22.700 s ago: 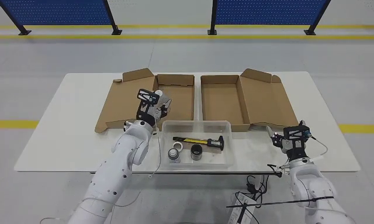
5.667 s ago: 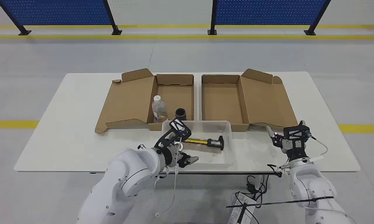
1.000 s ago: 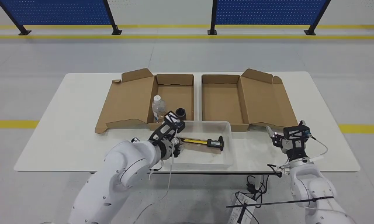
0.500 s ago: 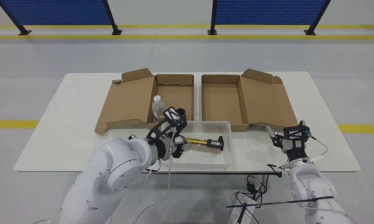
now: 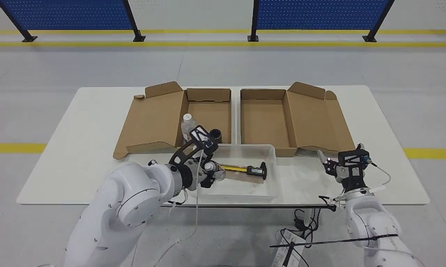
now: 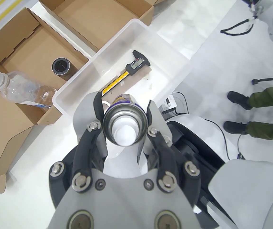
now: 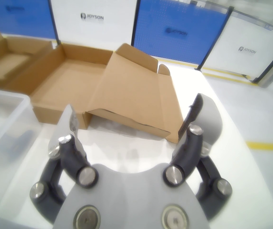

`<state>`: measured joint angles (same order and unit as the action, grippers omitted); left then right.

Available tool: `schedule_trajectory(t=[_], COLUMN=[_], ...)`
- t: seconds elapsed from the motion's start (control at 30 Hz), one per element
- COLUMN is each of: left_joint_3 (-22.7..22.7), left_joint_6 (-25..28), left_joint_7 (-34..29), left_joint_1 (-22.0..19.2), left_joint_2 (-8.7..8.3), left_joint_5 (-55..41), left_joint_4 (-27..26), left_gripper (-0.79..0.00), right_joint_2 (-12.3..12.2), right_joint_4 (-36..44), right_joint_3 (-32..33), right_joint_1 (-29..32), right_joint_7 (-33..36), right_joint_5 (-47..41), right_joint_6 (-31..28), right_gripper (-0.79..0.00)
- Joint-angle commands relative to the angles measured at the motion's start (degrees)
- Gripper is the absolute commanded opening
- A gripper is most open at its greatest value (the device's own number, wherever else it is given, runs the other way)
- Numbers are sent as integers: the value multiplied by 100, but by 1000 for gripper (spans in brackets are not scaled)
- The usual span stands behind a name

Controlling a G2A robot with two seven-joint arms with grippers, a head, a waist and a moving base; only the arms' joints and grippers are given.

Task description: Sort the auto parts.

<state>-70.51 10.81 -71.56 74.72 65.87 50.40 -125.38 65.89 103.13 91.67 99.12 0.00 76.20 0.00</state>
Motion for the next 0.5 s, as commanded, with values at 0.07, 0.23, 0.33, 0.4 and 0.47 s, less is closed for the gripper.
schedule_trajectory(t=[0.07,0.23,0.33,0.4,0.47], left_joint_3=[2,0,49,129,254], left_joint_6=[-24,-146,-217,-272,-288], left_joint_7=[99,566,959,1207,1295], left_joint_1=[-27,-79,-134,-198,-297], left_joint_2=[-13,-12,0,15,19], left_joint_5=[7,134,250,340,715], left_joint_4=[41,286,456,588,744], left_gripper=[-785,-785,-785,-785,-785], right_joint_2=[0,0,0,0,0], right_joint_4=[0,0,0,0,0], right_joint_3=[0,0,0,0,0], right_joint_1=[0,0,0,0,0], right_joint_7=[0,0,0,0,0], right_joint_5=[0,0,0,0,0], right_joint_6=[0,0,0,0,0], right_gripper=[0,0,0,0,0])
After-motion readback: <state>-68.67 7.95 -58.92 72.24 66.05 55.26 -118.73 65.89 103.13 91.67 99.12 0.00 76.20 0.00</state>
